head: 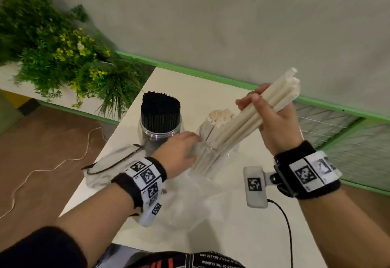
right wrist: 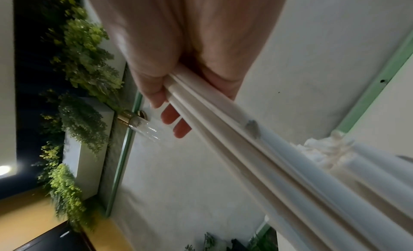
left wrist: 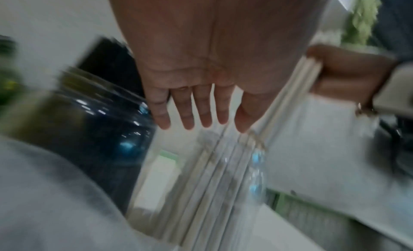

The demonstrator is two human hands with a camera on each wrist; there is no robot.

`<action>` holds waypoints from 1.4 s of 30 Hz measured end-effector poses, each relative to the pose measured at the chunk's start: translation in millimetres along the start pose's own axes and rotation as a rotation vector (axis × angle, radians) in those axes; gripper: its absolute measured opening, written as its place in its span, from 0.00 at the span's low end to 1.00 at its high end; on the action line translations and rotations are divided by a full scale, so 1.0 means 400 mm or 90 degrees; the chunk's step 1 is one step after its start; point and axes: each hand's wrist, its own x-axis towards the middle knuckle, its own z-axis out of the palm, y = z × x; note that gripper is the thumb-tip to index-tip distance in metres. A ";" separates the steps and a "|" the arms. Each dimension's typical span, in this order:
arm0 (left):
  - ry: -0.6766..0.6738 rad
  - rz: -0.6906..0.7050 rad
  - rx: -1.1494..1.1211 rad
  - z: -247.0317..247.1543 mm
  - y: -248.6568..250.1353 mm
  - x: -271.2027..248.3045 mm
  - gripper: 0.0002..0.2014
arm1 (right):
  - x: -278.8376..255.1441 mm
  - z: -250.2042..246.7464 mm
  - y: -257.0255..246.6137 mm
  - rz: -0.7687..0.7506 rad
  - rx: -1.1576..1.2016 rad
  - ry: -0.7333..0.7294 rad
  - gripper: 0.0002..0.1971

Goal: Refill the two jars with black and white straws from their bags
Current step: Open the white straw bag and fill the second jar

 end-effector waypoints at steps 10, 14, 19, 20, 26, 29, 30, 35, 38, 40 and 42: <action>0.018 -0.015 0.224 0.056 0.007 0.068 0.24 | 0.046 0.019 0.038 -0.026 -0.085 0.006 0.04; 0.000 -0.004 0.206 0.044 -0.002 0.072 0.22 | 0.045 0.013 0.095 0.029 -0.182 -0.022 0.06; -0.053 -0.086 -0.069 0.016 0.002 0.087 0.19 | 0.003 -0.050 0.184 0.080 -0.344 -0.034 0.30; -0.051 -0.115 -0.131 0.010 0.004 0.094 0.18 | -0.012 -0.072 0.200 0.094 -0.386 -0.031 0.37; -0.014 -0.209 -0.218 -0.001 0.009 0.172 0.28 | -0.076 -0.168 0.295 0.302 -0.392 -0.050 0.58; -0.097 -0.199 -0.152 0.000 0.012 0.223 0.40 | -0.047 -0.163 0.310 0.327 -0.389 -0.072 0.52; -0.125 -0.189 -0.117 0.000 0.017 0.236 0.42 | -0.032 -0.155 0.319 0.329 -0.386 -0.083 0.51; -0.162 -0.199 -0.092 0.025 0.028 0.271 0.32 | -0.013 -0.096 0.361 0.284 -0.387 -0.044 0.55; -0.156 -0.193 -0.130 0.032 0.025 0.270 0.33 | -0.015 -0.081 0.355 0.214 -0.364 -0.024 0.49; -0.145 -0.177 -0.212 0.030 0.028 0.263 0.29 | -0.008 -0.072 0.340 0.178 -0.312 -0.019 0.40; -0.133 -0.173 -0.256 0.031 0.026 0.252 0.27 | -0.008 -0.064 0.317 0.187 -0.271 -0.008 0.33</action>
